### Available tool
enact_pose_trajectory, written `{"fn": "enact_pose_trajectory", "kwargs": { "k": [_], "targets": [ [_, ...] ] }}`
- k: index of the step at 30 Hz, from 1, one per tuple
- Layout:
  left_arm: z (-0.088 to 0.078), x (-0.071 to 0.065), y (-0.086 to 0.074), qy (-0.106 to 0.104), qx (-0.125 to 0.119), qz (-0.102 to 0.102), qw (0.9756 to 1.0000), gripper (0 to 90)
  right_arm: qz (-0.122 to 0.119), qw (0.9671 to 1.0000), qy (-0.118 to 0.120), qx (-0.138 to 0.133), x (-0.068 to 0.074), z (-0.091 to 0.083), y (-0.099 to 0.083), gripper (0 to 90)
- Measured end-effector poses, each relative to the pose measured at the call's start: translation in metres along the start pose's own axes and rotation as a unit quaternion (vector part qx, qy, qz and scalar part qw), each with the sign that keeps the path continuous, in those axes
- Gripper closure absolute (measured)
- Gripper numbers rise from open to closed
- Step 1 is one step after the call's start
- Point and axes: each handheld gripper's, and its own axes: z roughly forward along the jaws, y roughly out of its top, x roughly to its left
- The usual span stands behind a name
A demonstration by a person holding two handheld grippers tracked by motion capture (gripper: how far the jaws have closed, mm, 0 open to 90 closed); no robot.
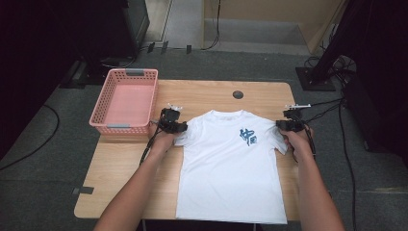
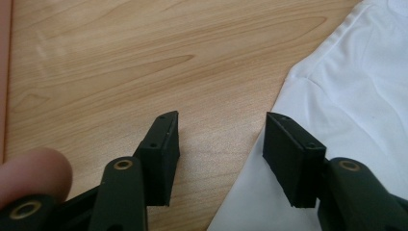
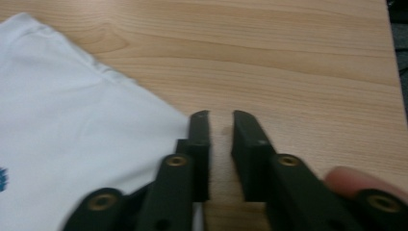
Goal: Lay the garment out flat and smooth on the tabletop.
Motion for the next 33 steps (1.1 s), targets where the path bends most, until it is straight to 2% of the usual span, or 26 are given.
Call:
{"fn": "enact_pose_trajectory", "kwargs": {
  "k": [2, 4, 6, 8, 10, 11, 12, 13, 15, 17, 19, 21, 25, 29, 33],
  "targets": [
    [-0.002, 0.002, 0.000, -0.018, -0.003, -0.006, 0.9998, 43.7, 0.014, 0.9998, -0.005, -0.010, -0.005, -0.001, 0.000, 70.2],
    [-0.006, 0.003, 0.001, -0.029, -0.010, -0.015, 0.9994, 41.5, 0.029, 0.9990, 0.001, -0.034, -0.007, -0.008, 0.000, 68.0],
    [-0.012, 0.003, 0.003, -0.038, -0.019, -0.016, 0.9990, 41.4, 0.028, 0.9982, 0.008, -0.053, -0.003, -0.019, -0.001, 63.5],
    [-0.017, 0.000, 0.004, -0.045, -0.026, -0.013, 0.9985, 41.0, 0.004, 0.9977, 0.019, -0.065, 0.005, -0.029, -0.003, 57.8],
    [-0.021, -0.006, 0.003, -0.055, -0.033, -0.001, 0.9980, 40.6, -0.014, 0.9961, 0.040, -0.077, 0.017, -0.038, -0.007, 53.4],
    [-0.022, -0.011, 0.002, -0.059, -0.035, 0.005, 0.9976, 40.5, -0.027, 0.9950, 0.055, -0.078, 0.023, -0.041, -0.011, 49.9],
    [-0.021, -0.014, 0.000, -0.059, -0.033, 0.016, 0.9975, 40.4, -0.044, 0.9942, 0.061, -0.077, 0.031, -0.042, -0.015, 44.6],
    [-0.020, -0.018, -0.002, -0.056, -0.031, 0.026, 0.9976, 40.3, -0.070, 0.9935, 0.054, -0.072, 0.038, -0.041, -0.020, 39.2],
    [-0.016, -0.023, -0.006, -0.051, -0.025, 0.033, 0.9978, 40.2, -0.114, 0.9916, 0.025, -0.056, 0.048, -0.037, -0.029, 37.6],
    [-0.011, -0.023, -0.010, -0.046, -0.016, 0.035, 0.9982, 40.2, -0.126, 0.9911, 0.011, -0.041, 0.047, -0.031, -0.035, 37.6],
    [-0.007, -0.023, -0.011, -0.042, -0.005, 0.036, 0.9985, 39.9, -0.113, 0.9931, -0.005, -0.033, 0.036, -0.026, -0.039, 37.6],
    [-0.006, -0.020, -0.012, -0.041, -0.006, 0.034, 0.9986, 39.1, -0.088, 0.9956, -0.012, -0.031, 0.020, -0.025, -0.040, 37.7],
    [-0.006, -0.013, -0.012, -0.035, -0.008, 0.026, 0.9990, 39.1, -0.049, 0.9978, -0.030, -0.033, -0.012, -0.027, -0.042, 37.7],
    [-0.005, -0.008, -0.012, -0.029, -0.011, 0.019, 0.9993, 39.1, -0.006, 0.9976, -0.056, -0.041, -0.037, -0.031, -0.044, 37.7],
    [-0.005, -0.004, -0.011, -0.022, -0.011, 0.009, 0.9997, 39.1, 0.018, 0.9941, -0.077, -0.074, -0.044, -0.042, -0.042, 40.8]
  ]
}}
